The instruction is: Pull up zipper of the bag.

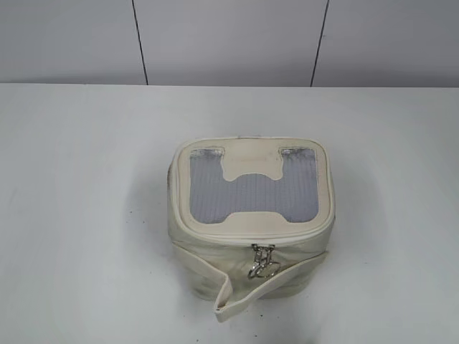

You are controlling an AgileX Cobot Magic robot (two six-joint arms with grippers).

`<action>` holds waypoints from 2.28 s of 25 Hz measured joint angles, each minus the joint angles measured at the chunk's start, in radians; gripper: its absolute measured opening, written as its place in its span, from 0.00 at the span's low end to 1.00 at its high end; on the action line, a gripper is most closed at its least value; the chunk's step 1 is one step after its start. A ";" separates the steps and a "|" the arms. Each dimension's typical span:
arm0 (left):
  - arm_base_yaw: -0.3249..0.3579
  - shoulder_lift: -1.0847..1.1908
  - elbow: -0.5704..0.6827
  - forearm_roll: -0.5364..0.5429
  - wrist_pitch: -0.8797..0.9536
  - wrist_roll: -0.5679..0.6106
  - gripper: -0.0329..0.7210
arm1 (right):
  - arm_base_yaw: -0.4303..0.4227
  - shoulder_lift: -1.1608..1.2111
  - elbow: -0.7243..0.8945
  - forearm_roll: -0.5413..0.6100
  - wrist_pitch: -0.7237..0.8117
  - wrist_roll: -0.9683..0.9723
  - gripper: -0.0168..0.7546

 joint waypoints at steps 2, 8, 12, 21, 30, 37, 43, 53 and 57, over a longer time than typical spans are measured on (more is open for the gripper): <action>0.000 -0.108 0.063 -0.001 0.003 0.031 0.44 | 0.000 -0.100 0.042 0.000 0.017 -0.006 0.74; 0.000 -0.462 0.175 -0.017 0.025 0.104 0.44 | 0.000 -0.426 0.126 0.009 0.080 -0.040 0.74; 0.000 -0.654 0.195 -0.061 0.040 0.204 0.44 | 0.000 -0.593 0.155 0.017 0.092 -0.074 0.74; 0.000 -0.757 0.262 -0.174 0.013 0.236 0.44 | 0.001 -0.759 0.220 0.090 0.094 -0.088 0.74; 0.000 -0.757 0.275 -0.146 -0.002 0.238 0.44 | 0.001 -0.759 0.306 0.107 -0.007 -0.119 0.74; 0.000 -0.757 0.275 -0.142 -0.006 0.240 0.44 | 0.001 -0.759 0.307 0.108 -0.009 -0.120 0.74; 0.000 -0.757 0.275 -0.142 -0.006 0.240 0.44 | 0.001 -0.759 0.307 0.108 -0.010 -0.122 0.74; 0.047 -0.757 0.275 -0.140 -0.007 0.240 0.44 | 0.001 -0.759 0.307 0.108 -0.010 -0.123 0.74; 0.168 -0.757 0.275 -0.140 -0.007 0.240 0.44 | -0.002 -0.759 0.307 0.110 -0.011 -0.123 0.74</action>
